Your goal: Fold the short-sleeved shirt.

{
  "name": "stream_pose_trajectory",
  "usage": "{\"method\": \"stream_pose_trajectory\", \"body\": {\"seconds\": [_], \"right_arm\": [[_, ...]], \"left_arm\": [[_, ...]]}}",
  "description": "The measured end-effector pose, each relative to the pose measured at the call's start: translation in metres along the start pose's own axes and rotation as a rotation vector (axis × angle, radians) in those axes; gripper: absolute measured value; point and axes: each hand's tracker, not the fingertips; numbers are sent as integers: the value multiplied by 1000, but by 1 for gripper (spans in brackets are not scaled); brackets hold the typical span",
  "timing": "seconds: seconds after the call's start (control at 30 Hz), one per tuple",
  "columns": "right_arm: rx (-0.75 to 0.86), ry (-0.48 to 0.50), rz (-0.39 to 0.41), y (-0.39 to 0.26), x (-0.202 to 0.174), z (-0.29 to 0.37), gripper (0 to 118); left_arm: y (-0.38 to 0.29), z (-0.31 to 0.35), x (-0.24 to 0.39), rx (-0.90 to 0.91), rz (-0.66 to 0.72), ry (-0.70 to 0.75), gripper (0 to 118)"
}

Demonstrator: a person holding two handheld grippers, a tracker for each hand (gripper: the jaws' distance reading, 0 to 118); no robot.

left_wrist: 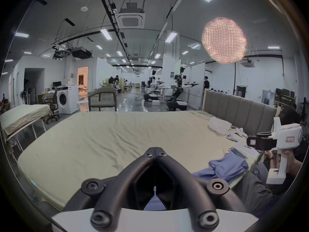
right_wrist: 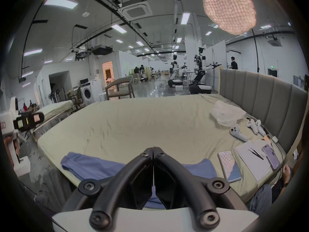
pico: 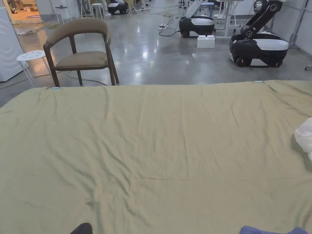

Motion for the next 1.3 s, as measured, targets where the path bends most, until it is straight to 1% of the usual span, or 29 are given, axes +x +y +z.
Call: {"method": "stream_pose_trajectory", "body": {"seconds": [0.07, 0.1, 0.17, 0.23, 0.27, 0.3, 0.37, 0.4, 0.43, 0.47, 0.5, 0.53, 0.57, 0.6, 0.63, 0.73, 0.77, 0.87, 0.93, 0.97, 1.0, 1.03, 1.07, 1.1, 1.13, 1.17, 1.23, 1.3], "right_arm": [[-9, -9, 37, -1, -7, 0, 0], [-8, -5, 41, -1, -8, 0, 0], [-12, 8, 33, -1, -8, -2, 0], [-15, 17, 16, -2, -7, -3, 0], [-18, 18, 9, -2, -6, -4, 0], [-19, 18, 7, -3, -6, -4, 0], [-31, 16, 0, -5, -4, -4, 0], [-47, 19, -10, -7, -2, -4, 0], [-54, 18, -20, -10, 0, -4, 0], [-62, 21, -35, -12, 1, -4, 0], [-77, 30, -59, -15, 4, -4, 0], [-89, 31, -72, -18, 5, -4, 0], [-96, 26, -81, -20, 7, -3, 0], [-103, 24, -89, -23, 8, -3, 0], [-110, 22, -97, -25, 10, -2, 0], [-130, 12, -114, -29, 13, -1, 0], [-134, 9, -121, -30, 15, 0, 0], [-140, 3, -134, -30, 17, 2, 0], [-136, -1, -139, -29, 19, 3, 0], [-136, -2, -141, -28, 19, 4, 0], [-133, -6, -143, -29, 19, 5, 0], [-131, -9, -145, -29, 20, 5, 0], [-132, -8, -153, -29, 20, 6, 0], [-134, -5, -160, -29, 21, 5, 0], [-135, -1, -167, -31, 21, 5, 0], [-137, 1, -169, -31, 21, 5, 0], [-145, -1, -164, -32, 20, 6, 0], [-149, -1, -162, -34, 20, 7, 0]], "left_arm": [[-1, -1, 3, -9, -13, -8, 0], [-1, -1, 3, -13, -18, -9, 0], [1, -3, 2, -20, -19, -11, 0], [0, -5, -4, -25, 14, -11, 0], [-1, -7, -11, -38, 46, -16, 0], [-2, -8, -20, -39, 111, -20, 0], [-11, -11, -48, -48, 294, -27, 0], [-16, -16, -66, -83, 363, -48, 6], [-24, -20, -80, -125, 406, -62, 18], [-35, -25, -97, -167, 441, -59, 38], [-49, -32, -114, -221, 472, -60, 38], [-61, -37, -129, -279, 493, -45, 46], [-77, -46, -145, -351, 521, -11, 74], [-92, -52, -157, -379, 545, 16, 94], [-105, -57, -168, -401, 578, 6, 103], [-140, -76, -196, -463, 776, 4, 103], [-149, -82, -202, -455, 841, -8, 103], [-171, -101, -208, -493, 1000, -83, 103], [-180, -108, -200, -499, 1047, -142, 99], [-179, -109, -197, -458, 1055, -154, 96], [-178, -111, -195, -437, 1054, -171, 90], [-178, -112, -194, -441, 1062, -178, 77], [-180, -112, -188, -456, 1061, -168, 51], [-181, -113, -184, -479, 1037, -146, 26], [-184, -115, -182, -520, 980, -118, 9], [-186, -117, -179, -541, 952, -100, 8], [-188, -115, -181, -492, 990, -110, 5], [-179, -111, -183, -467, 978, -73, 3]]}}
